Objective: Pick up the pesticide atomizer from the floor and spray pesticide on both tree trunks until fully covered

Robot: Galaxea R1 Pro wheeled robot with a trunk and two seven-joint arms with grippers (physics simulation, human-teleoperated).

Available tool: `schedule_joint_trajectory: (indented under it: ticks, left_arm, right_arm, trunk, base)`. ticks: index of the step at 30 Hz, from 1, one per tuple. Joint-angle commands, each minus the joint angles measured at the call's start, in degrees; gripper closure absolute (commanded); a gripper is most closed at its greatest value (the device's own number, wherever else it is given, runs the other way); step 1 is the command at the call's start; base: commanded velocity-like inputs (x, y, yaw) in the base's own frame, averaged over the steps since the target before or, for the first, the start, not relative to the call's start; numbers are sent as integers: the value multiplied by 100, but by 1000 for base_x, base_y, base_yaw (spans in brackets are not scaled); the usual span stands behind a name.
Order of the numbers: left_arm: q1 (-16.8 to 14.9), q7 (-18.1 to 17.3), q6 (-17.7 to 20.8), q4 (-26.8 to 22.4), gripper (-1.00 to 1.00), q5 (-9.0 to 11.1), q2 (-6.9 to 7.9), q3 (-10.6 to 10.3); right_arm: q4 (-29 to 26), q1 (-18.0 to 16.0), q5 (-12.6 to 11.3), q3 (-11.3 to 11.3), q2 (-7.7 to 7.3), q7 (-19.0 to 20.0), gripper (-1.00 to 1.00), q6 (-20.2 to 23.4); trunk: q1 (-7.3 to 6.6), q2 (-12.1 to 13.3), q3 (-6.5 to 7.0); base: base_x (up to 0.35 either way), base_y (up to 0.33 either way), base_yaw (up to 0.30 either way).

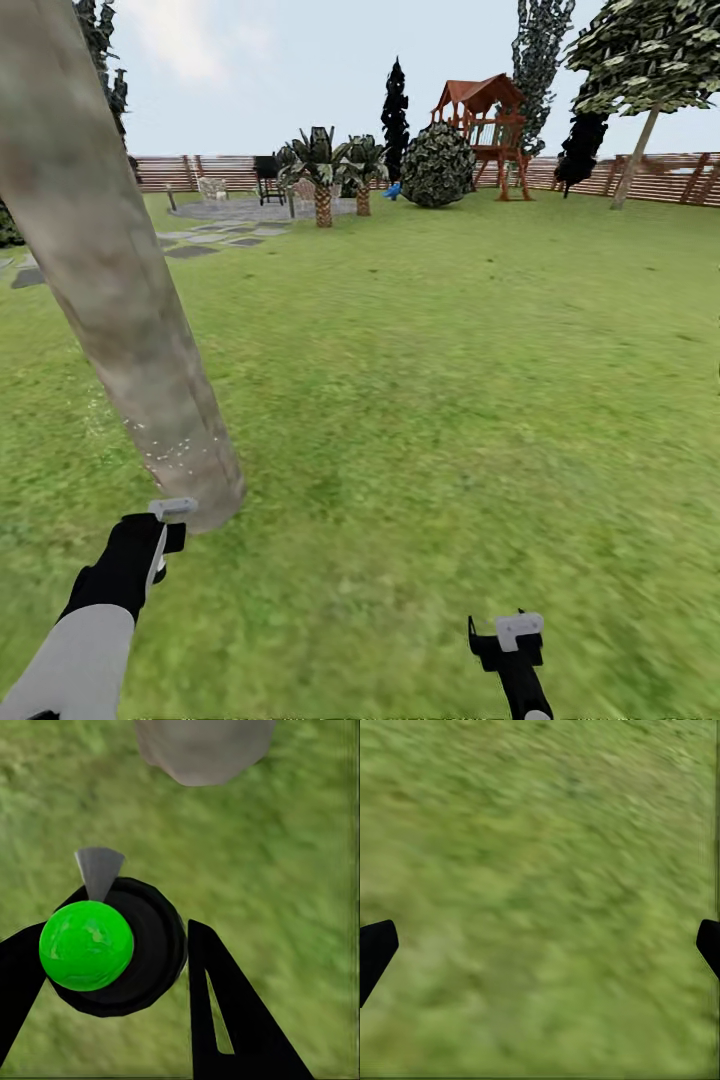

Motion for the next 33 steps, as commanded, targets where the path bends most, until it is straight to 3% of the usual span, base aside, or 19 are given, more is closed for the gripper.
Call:
schedule_joint_trajectory:
  ticks: [1, 9, 11, 13, 16, 18, 19, 23, 24, 27, 29, 30, 32, 33]
  left_arm:
    - [-5, -2, 28, -11, 100, -7, -2, 7]
    - [-43, -2, 30, -27, 100, -19, -55, -62]
    - [-65, -7, 40, -27, 100, -20, -100, -201]
    - [-118, -11, 115, -35, 100, -25, -299, -733]
    - [-537, -14, 297, -8, 100, -7, -427, -933]
    - [-892, -62, 950, -23, 100, 3, -371, -945]
    - [-964, -73, 1066, -25, 100, -6, -288, -942]
    - [-978, -272, 1191, -27, 100, 10, 515, -927]
    - [-974, -329, 1195, -27, 100, 10, 554, -933]
    - [-1041, -377, 1216, -39, 100, 19, 466, -957]
    - [-1212, -376, 1296, -73, 100, 1, 41, -985]
    - [-1226, -373, 1307, -79, 100, -2, -6, -988]
    - [-1245, -370, 1323, -85, 100, -11, -3, -966]
    - [-1252, -366, 1327, -118, 100, -21, 133, -948]
  right_arm:
    - [1, -2, -28, 49, 1, -24, -100, -5]
    - [4, -2, -28, 51, 11, -16, -100, -5]
    - [4, -2, -28, 51, 11, -16, -100, -5]
    - [-1, -2, -28, 51, 11, -19, -100, -5]
    - [-1, -2, -28, 51, 18, -17, -100, -5]
    - [-1, -2, -28, 51, 14, -20, -100, -5]
    - [-1, -2, -28, 51, 11, -22, -100, -5]
    - [-2, -2, -28, 49, -3, -32, -100, -5]
    - [-2, -2, -28, 50, -5, -32, -100, -5]
    - [-2, -2, -28, 51, 0, -30, -100, -5]
    - [-2, -2, -28, 51, 1, -25, -100, -4]
    - [-2, -2, -28, 51, 0, -25, -100, -1]
    - [-2, -2, -28, 51, 2, -25, -100, -3]
    - [-2, -2, -28, 51, -1, -21, -100, -2]
  trunk:
    - [-2, -2, -5]
    - [-2, -2, -5]
    - [-2, -2, -5]
    - [-2, -2, -5]
    - [-2, -2, -5]
    - [-2, -2, -5]
    - [-2, -2, -5]
    - [-2, -2, -5]
    - [-2, -2, -5]
    - [-2, -2, -5]
    - [-2, -2, -5]
    - [-2, -2, -5]
    - [-2, -2, -5]
    - [-2, -2, -5]
  base:
    - [-84, -274, 1]
    - [-88, -197, 193]
    - [-13, -14, 276]
    - [-3, -3, 222]
    - [0, 0, 50]
    - [0, 0, 8]
    - [0, 0, 2]
    - [0, 0, 0]
    - [0, 0, 0]
    - [0, 0, 0]
    - [0, 0, 0]
    - [0, 0, 0]
    - [0, 0, 0]
    - [0, 0, 0]
